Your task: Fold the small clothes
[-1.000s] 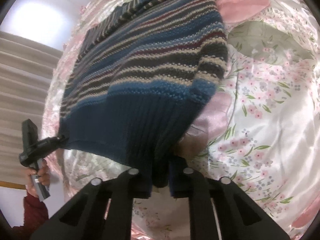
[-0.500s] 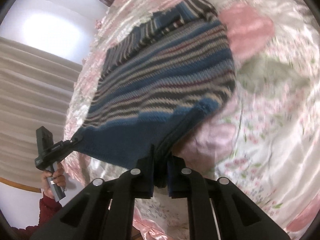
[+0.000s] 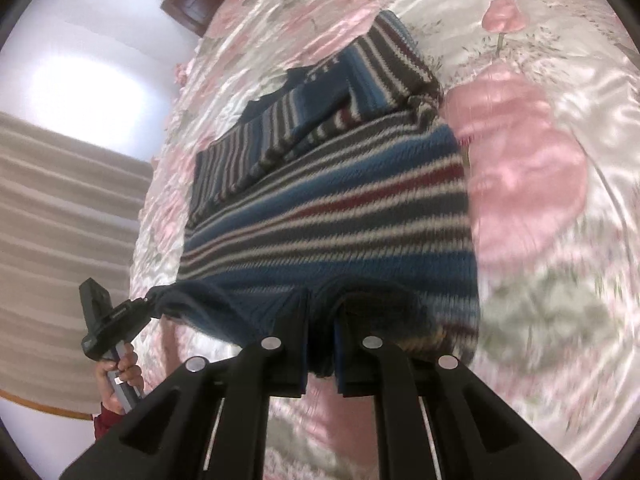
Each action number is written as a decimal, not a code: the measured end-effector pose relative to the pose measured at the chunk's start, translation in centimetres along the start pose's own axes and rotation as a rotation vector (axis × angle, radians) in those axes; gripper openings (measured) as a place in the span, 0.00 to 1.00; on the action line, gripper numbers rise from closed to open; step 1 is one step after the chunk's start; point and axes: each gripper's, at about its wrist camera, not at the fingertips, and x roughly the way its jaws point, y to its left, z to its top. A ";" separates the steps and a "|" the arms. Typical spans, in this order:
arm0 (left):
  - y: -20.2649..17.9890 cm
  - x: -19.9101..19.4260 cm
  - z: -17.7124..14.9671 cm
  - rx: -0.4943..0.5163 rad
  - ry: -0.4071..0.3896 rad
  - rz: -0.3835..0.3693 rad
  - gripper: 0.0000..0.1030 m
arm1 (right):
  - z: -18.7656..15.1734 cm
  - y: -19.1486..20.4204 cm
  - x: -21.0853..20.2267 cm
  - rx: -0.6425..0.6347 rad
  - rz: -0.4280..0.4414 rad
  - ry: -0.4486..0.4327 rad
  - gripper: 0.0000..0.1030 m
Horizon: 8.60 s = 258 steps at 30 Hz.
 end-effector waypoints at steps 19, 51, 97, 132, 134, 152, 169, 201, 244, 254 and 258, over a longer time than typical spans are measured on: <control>2.1 2.2 4.1 -0.032 -0.032 0.015 0.74 | 5.0 -4.5 3.9 0.071 0.010 0.060 0.41; -1.5 9.5 5.8 0.441 0.155 0.216 0.70 | 6.0 0.6 9.5 -0.448 -0.239 0.197 0.56; -9.0 3.2 18.1 0.333 -0.232 0.055 0.08 | 22.1 6.7 2.5 -0.406 -0.172 -0.150 0.09; -2.8 7.2 14.3 0.291 -0.045 0.225 0.56 | 17.4 -1.3 2.7 -0.311 -0.280 -0.052 0.58; -1.3 6.2 12.2 0.270 -0.028 0.218 0.56 | 14.8 -2.1 2.2 -0.306 -0.277 -0.013 0.58; 0.8 8.5 8.9 0.179 0.057 0.263 0.10 | 10.6 -3.2 3.0 -0.328 -0.295 0.050 0.12; -2.4 4.9 9.0 0.266 -0.061 0.295 0.34 | 12.1 -3.3 1.3 -0.253 -0.265 0.005 0.47; -6.2 12.7 11.6 0.289 0.038 0.190 0.39 | 17.7 -3.7 5.5 -0.164 -0.204 0.008 0.24; -4.6 6.1 12.8 0.299 -0.047 0.162 0.56 | 17.4 12.8 9.9 -0.283 -0.272 0.075 0.23; -2.4 6.0 12.9 0.269 -0.043 0.151 0.56 | 14.7 19.3 18.7 -0.410 -0.282 0.182 0.23; -2.0 6.2 12.9 0.264 -0.040 0.153 0.56 | 13.7 18.7 21.5 -0.418 -0.325 0.207 0.23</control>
